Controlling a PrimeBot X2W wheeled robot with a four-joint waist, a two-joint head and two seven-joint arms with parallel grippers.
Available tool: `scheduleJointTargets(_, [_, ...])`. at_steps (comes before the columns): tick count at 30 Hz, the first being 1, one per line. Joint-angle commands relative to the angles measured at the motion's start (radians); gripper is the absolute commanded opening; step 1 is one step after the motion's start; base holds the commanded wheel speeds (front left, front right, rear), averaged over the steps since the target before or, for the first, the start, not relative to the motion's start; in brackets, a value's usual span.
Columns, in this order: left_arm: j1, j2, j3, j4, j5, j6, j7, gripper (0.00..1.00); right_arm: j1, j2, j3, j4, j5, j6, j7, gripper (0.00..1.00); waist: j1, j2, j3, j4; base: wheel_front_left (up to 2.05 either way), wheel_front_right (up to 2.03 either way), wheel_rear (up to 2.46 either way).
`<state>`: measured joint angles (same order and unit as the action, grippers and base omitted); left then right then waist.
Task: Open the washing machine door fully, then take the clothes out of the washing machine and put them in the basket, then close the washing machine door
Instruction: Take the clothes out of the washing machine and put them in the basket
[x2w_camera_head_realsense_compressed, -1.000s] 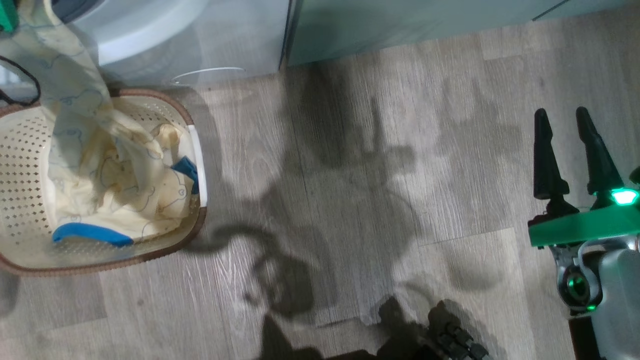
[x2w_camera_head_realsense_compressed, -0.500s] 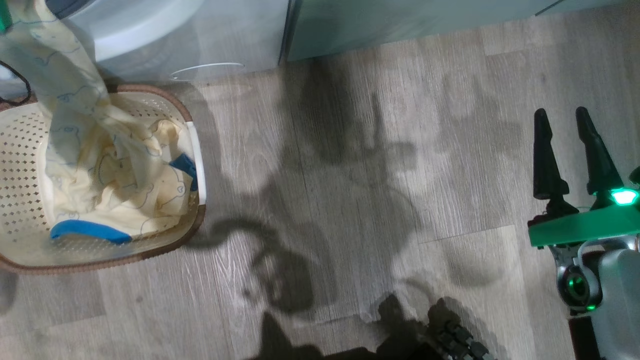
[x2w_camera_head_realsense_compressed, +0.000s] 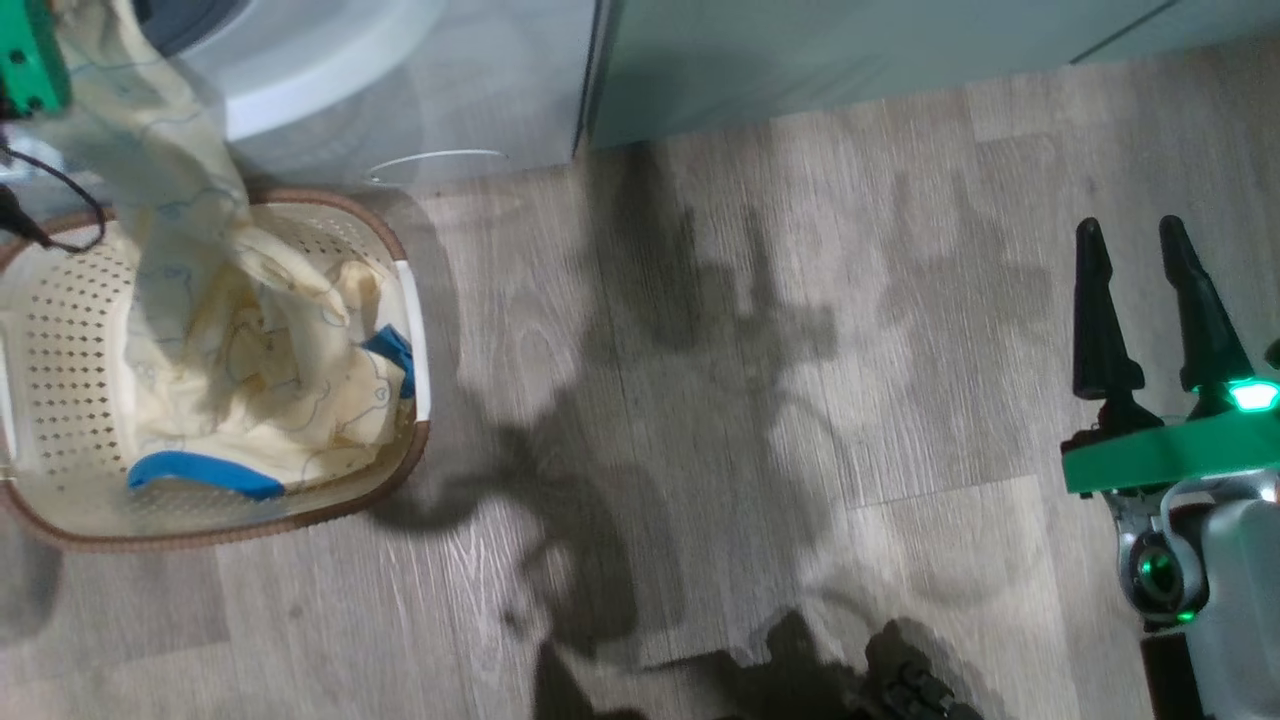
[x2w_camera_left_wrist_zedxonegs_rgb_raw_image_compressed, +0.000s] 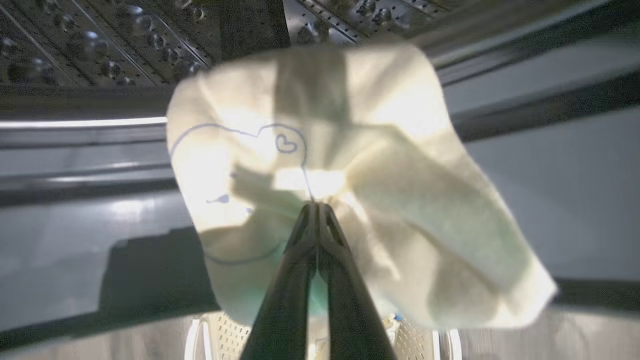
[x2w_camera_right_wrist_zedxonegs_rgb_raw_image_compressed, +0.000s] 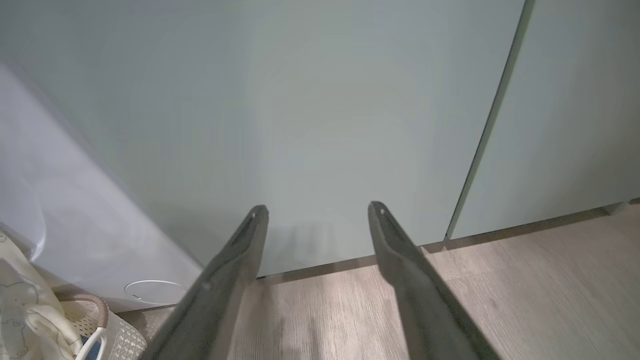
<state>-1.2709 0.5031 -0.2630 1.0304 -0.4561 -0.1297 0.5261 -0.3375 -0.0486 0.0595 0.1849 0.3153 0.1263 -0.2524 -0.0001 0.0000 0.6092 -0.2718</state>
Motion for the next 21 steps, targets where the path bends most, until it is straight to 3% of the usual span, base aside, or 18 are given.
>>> scheduleJointTargets(1, [0.012,0.053,0.007,-0.041,-0.022,-0.001,-0.014,0.00,0.012,-0.002,0.010,-0.024,-0.008,0.004,-0.009,1.00,0.0001,0.0000,-0.012,0.007,0.00,0.00,0.00])
scheduleJointTargets(12, [0.152,0.075,-0.020,-0.142,-0.150,-0.001,-0.101,0.00,0.042,-0.002,0.007,-0.012,-0.022,0.004,-0.009,1.00,0.0001,0.0000,-0.087,0.031,0.00,0.00,0.00])
scheduleJointTargets(21, [0.398,0.099,0.001,-0.335,-0.236,0.012,-0.176,0.00,0.087,-0.002,-0.003,-0.001,-0.038,0.004,-0.009,1.00,0.0001,0.0000,-0.175,0.059,0.00,0.00,0.00])
